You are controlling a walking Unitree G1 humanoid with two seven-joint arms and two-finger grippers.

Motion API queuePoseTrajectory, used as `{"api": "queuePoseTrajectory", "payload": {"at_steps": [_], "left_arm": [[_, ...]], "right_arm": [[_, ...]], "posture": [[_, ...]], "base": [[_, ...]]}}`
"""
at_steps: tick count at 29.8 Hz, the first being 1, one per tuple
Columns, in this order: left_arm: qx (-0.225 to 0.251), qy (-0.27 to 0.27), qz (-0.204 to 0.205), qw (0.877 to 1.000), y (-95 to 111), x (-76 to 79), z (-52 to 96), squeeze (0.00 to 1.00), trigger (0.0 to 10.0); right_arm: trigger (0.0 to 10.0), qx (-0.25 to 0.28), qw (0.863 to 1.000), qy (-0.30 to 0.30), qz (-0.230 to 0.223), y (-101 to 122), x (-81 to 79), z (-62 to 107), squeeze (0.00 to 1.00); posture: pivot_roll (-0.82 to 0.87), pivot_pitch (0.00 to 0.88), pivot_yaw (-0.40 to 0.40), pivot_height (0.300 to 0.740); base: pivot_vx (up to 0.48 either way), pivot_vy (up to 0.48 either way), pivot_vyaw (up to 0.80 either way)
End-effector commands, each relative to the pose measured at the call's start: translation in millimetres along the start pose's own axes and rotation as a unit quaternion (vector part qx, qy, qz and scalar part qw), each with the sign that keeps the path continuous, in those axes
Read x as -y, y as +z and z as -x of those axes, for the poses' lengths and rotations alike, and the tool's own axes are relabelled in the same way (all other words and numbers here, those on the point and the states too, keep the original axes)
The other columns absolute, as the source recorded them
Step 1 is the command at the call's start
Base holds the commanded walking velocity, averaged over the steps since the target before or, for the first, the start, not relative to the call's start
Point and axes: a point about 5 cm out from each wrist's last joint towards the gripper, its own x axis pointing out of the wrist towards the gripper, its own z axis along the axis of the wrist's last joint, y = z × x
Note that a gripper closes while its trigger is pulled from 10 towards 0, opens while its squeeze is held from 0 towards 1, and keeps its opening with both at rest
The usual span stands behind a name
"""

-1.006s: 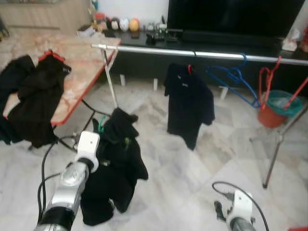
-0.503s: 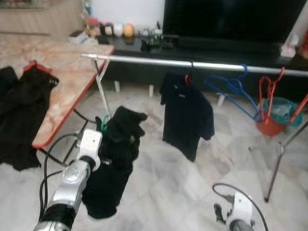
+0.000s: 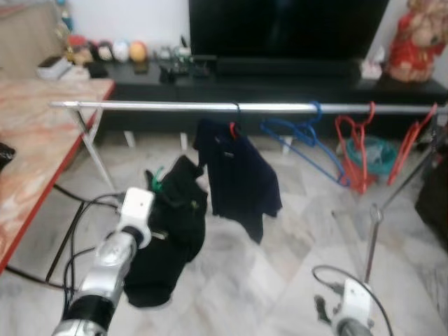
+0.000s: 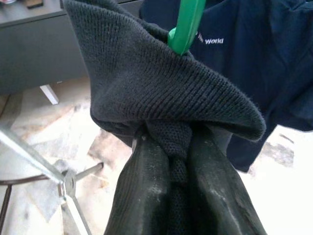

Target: Hang hanger

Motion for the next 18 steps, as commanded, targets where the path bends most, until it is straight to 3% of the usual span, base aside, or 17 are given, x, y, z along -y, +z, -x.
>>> {"api": "queuePoseTrajectory", "payload": {"at_steps": [1,8,13,18], "left_arm": [[0.019,-0.003,-0.001,1.000,9.2,2.3,-3.8,0.00,10.0],[0.017,0.026,0.008,0.999,8.8,-4.8,-3.9,0.00,10.0],[0.016,0.031,0.008,0.999,9.2,-7.4,-4.2,0.00,10.0],[0.015,0.030,0.009,0.999,9.4,-7.4,-4.8,0.00,10.0]], "right_arm": [[10.0,-0.001,1.000,-0.010,-0.001,0.6,7.6,0.2,0.00],[10.0,0.003,1.000,0.001,0.016,5.1,6.0,-0.7,0.00],[10.0,0.004,1.000,0.008,0.022,7.9,2.4,-1.4,0.00],[10.0,0.002,1.000,0.011,0.012,7.7,1.6,-1.6,0.00]], "posture": [[0.04,0.000,0.007,0.740],[0.04,0.000,0.003,0.740],[0.04,0.000,0.004,0.740],[0.04,0.000,0.007,0.740]], "base": [[0.360,0.000,0.00],[0.361,0.000,0.00],[0.361,0.000,0.76],[0.363,0.000,0.00]]}}
